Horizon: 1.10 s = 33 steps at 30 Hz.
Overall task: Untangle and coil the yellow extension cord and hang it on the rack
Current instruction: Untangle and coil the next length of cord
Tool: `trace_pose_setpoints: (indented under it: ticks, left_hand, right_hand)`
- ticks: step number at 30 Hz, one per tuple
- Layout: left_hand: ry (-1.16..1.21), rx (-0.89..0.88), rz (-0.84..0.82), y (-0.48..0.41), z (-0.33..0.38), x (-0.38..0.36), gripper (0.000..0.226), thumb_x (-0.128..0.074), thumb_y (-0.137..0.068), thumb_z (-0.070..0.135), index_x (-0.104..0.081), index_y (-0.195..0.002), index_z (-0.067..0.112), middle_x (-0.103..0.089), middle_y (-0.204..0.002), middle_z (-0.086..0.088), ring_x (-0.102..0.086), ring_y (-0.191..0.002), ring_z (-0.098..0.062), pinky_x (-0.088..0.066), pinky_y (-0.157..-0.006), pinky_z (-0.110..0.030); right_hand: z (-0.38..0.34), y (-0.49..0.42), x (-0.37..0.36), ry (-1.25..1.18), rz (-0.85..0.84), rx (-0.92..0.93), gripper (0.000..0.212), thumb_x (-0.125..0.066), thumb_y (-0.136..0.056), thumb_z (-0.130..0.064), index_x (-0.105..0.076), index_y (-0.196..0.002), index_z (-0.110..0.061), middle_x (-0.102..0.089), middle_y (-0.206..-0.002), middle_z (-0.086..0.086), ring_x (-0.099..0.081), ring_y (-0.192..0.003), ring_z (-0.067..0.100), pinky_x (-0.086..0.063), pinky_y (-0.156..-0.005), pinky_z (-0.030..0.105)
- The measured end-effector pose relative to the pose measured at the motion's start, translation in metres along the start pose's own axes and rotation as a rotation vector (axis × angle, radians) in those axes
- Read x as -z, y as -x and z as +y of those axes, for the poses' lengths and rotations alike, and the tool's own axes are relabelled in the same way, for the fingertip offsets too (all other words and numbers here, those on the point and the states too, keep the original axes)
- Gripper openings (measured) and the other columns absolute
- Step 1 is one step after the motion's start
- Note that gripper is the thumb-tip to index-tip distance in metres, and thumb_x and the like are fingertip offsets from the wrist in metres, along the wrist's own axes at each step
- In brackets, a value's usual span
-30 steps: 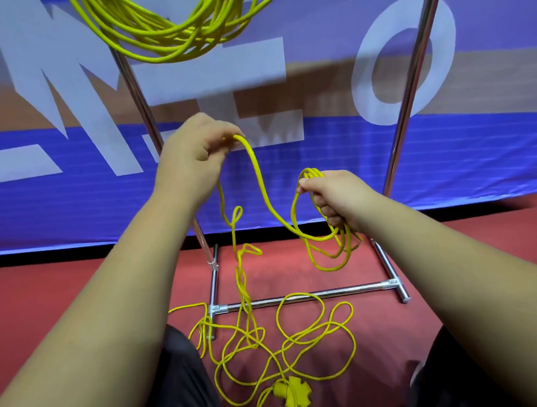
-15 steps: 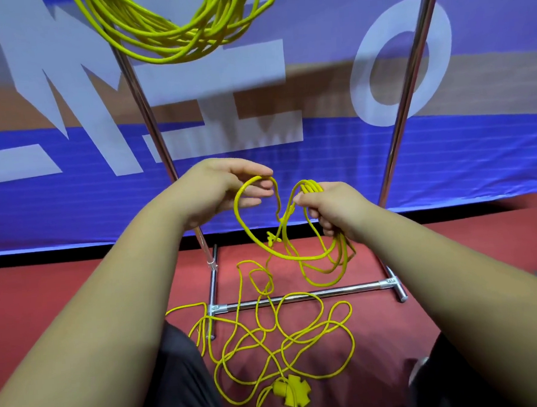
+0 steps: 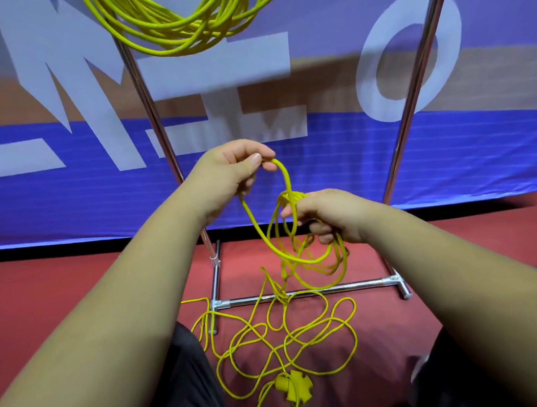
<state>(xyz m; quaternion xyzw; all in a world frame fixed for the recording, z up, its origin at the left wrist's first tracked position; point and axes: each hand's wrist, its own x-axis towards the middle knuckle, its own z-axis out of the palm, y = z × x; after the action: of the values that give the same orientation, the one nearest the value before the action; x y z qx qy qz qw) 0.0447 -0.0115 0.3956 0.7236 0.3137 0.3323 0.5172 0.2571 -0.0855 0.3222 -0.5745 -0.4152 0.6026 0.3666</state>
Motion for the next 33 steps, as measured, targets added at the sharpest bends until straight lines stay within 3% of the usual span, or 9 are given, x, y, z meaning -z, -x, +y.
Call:
trace_pose_setpoints:
  ticks: [3,7,11,15,19,24,27,29,33]
  left_hand:
    - [-0.073,0.087,0.113,-0.007,-0.014,0.01,0.027,-0.05,-0.106,0.009,-0.074,-0.106,0.021,-0.077,-0.099,-0.001,-0.054,-0.072,-0.013,-0.049,-0.067,-0.03]
    - [-0.134,0.164,0.206,-0.015,-0.031,0.015,0.023,-0.055,-0.104,0.012,-0.075,-0.106,0.023,-0.078,-0.099,0.0,-0.064,-0.083,-0.018,-0.056,-0.075,-0.036]
    - [-0.719,0.39,0.304,-0.029,-0.053,0.022,0.017,-0.053,-0.093,0.011,-0.06,-0.078,0.016,-0.064,-0.077,-0.008,-0.06,-0.073,-0.037,-0.058,-0.068,-0.04]
    - [-0.959,0.806,-0.251,-0.013,-0.073,0.008,0.015,-0.062,-0.098,0.013,-0.069,-0.11,0.009,-0.074,-0.11,-0.01,-0.076,-0.097,-0.029,-0.062,-0.089,-0.046]
    - [-0.72,0.597,-0.589,-0.005,-0.103,-0.029,0.04,-0.064,-0.101,0.017,-0.056,-0.139,0.022,-0.066,-0.133,-0.002,-0.063,-0.101,-0.015,-0.05,-0.08,-0.029]
    - [-0.796,0.433,-0.658,-0.002,-0.128,-0.057,0.021,-0.065,-0.102,0.025,-0.074,-0.12,0.026,-0.073,-0.111,0.013,-0.064,-0.107,-0.011,-0.047,-0.099,-0.028]
    - [-0.878,0.478,-0.531,-0.007,-0.129,-0.04,0.012,-0.069,-0.098,0.035,-0.08,-0.101,0.031,-0.078,-0.096,0.01,-0.073,-0.095,-0.015,-0.057,-0.094,-0.037]
    - [-1.107,0.406,-0.335,-0.012,-0.117,-0.024,0.015,-0.069,-0.095,0.041,-0.074,-0.084,0.033,-0.074,-0.088,0.008,-0.071,-0.093,-0.021,-0.057,-0.083,-0.036]
    - [-1.229,0.248,0.256,-0.017,-0.083,0.005,0.013,-0.053,-0.102,0.03,-0.066,-0.102,0.029,-0.065,-0.097,-0.003,-0.062,-0.089,-0.032,-0.045,-0.07,-0.036]
  right_hand:
    - [-0.004,0.001,0.001,-0.016,-0.088,-0.032,0.022,-0.055,-0.088,-0.01,-0.072,-0.102,-0.01,-0.059,-0.097,0.006,-0.022,-0.042,0.011,-0.025,-0.043,0.023]
    - [-0.007,0.006,0.001,0.039,-0.128,0.009,0.011,-0.066,-0.098,-0.023,-0.071,-0.101,-0.014,-0.062,-0.085,0.001,-0.023,-0.042,0.01,-0.022,-0.042,0.021]
    - [-0.009,0.009,0.001,0.016,-0.055,0.067,0.012,-0.068,-0.1,-0.025,-0.066,-0.096,-0.013,-0.069,-0.09,0.005,-0.021,-0.044,0.011,-0.021,-0.042,0.021]
    - [-0.015,0.008,0.006,-0.108,0.034,0.114,0.016,-0.064,-0.101,-0.024,-0.066,-0.092,-0.012,-0.074,-0.094,0.006,-0.02,-0.04,0.009,-0.019,-0.042,0.021]
    - [-0.022,0.012,0.011,-0.241,0.047,0.148,0.012,-0.062,-0.103,-0.024,-0.066,-0.099,-0.013,-0.076,-0.095,0.004,-0.02,-0.037,0.007,-0.017,-0.039,0.02]
    - [-0.029,0.015,0.016,-0.38,0.096,0.196,0.011,-0.062,-0.102,-0.024,-0.066,-0.096,-0.016,-0.077,-0.097,0.004,-0.019,-0.038,0.007,-0.018,-0.037,0.021]
    - [-0.029,0.012,0.019,-0.415,0.185,0.213,0.011,-0.063,-0.102,-0.023,-0.065,-0.095,-0.015,-0.077,-0.093,0.004,-0.02,-0.038,0.007,-0.019,-0.037,0.021]
    - [-0.027,0.007,0.023,-0.456,0.258,0.207,0.011,-0.063,-0.102,-0.023,-0.065,-0.094,-0.015,-0.077,-0.088,0.003,-0.02,-0.038,0.007,-0.02,-0.036,0.02]
    - [-0.02,-0.003,0.036,-0.536,0.399,0.171,0.009,-0.062,-0.102,-0.02,-0.062,-0.095,-0.015,-0.078,-0.083,0.001,-0.02,-0.038,0.007,-0.022,-0.036,0.021]
